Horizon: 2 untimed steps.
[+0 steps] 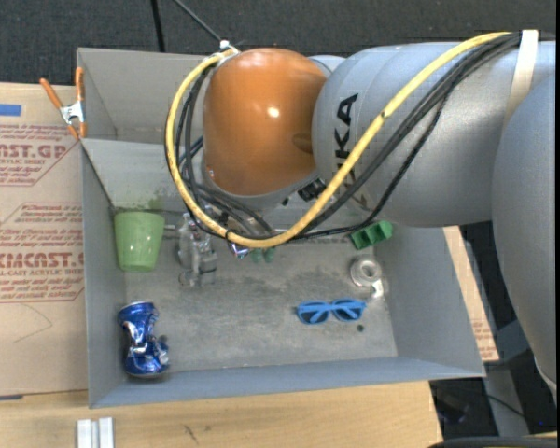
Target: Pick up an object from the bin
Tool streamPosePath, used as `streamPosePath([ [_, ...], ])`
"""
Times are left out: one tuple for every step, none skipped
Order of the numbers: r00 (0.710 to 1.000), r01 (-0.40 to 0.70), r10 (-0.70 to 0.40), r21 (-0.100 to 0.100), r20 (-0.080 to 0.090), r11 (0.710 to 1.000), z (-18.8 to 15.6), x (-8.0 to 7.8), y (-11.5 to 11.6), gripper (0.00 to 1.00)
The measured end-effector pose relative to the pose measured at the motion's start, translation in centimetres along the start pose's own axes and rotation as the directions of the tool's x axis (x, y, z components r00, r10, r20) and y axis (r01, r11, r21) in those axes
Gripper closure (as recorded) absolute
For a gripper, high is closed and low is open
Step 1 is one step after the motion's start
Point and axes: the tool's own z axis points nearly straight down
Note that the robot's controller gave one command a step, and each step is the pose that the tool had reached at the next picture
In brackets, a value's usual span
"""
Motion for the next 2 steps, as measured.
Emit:
streamPosePath([
  [1.000,-0.001,0.001,0.001,-0.007,1.000,0.4,0.1,0.0,0.00],
  [0.989,-0.150,0.150,0.003,-0.017,0.989,15.0,1.5,1.3,0.00],
])
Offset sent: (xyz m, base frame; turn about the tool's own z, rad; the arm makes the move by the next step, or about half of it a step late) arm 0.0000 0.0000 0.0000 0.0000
